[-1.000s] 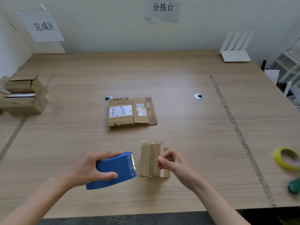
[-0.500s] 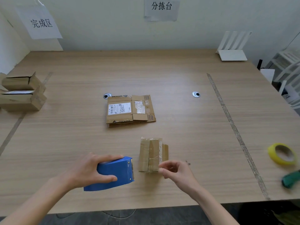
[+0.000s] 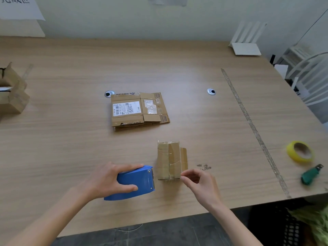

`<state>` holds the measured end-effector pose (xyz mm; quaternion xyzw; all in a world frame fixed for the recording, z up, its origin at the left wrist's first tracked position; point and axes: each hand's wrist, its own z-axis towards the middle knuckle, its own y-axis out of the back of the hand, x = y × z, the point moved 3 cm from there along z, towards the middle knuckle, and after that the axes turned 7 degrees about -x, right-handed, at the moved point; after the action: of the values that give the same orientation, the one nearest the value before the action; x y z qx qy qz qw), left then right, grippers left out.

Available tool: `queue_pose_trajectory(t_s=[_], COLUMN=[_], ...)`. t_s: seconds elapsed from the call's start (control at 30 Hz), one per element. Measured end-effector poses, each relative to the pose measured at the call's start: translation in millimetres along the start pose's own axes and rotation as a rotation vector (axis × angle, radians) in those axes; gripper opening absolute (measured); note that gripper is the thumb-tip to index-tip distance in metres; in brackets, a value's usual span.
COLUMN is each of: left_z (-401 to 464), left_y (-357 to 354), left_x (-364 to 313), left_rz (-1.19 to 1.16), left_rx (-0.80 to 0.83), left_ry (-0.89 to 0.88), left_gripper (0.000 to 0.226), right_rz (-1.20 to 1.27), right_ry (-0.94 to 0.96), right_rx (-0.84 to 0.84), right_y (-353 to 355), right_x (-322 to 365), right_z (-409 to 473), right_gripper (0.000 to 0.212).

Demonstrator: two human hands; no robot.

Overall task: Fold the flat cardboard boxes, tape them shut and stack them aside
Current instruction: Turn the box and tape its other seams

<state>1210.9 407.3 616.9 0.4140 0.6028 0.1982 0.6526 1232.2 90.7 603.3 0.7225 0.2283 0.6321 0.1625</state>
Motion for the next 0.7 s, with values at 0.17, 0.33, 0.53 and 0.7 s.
queue_pose_trajectory(t_s=[0.17, 0.33, 0.53, 0.7], left_z=[2, 4, 10, 17], left_y=[-2, -7, -17, -22], left_x=[9, 10, 13, 15], left_rz=[0.006, 0.013, 0.037, 0.016], left_rx=[-0.013, -0.011, -0.026, -0.025], left_ry=[0.001, 0.005, 0.026, 0.053], left_gripper=[0.065, 0.059, 0.061, 0.059], right_rz=[-0.045, -0.103, -0.090, 0.082], right_ry=[0.028, 0.067, 0.034, -0.267], right_rx=[-0.024, -0.066, -0.120, -0.056], right_y=[-5, -9, -9, -2], right_x=[2, 4, -3, -24], right_z=[2, 4, 6, 19], right_gripper=[0.011, 0.012, 0.019, 0.035])
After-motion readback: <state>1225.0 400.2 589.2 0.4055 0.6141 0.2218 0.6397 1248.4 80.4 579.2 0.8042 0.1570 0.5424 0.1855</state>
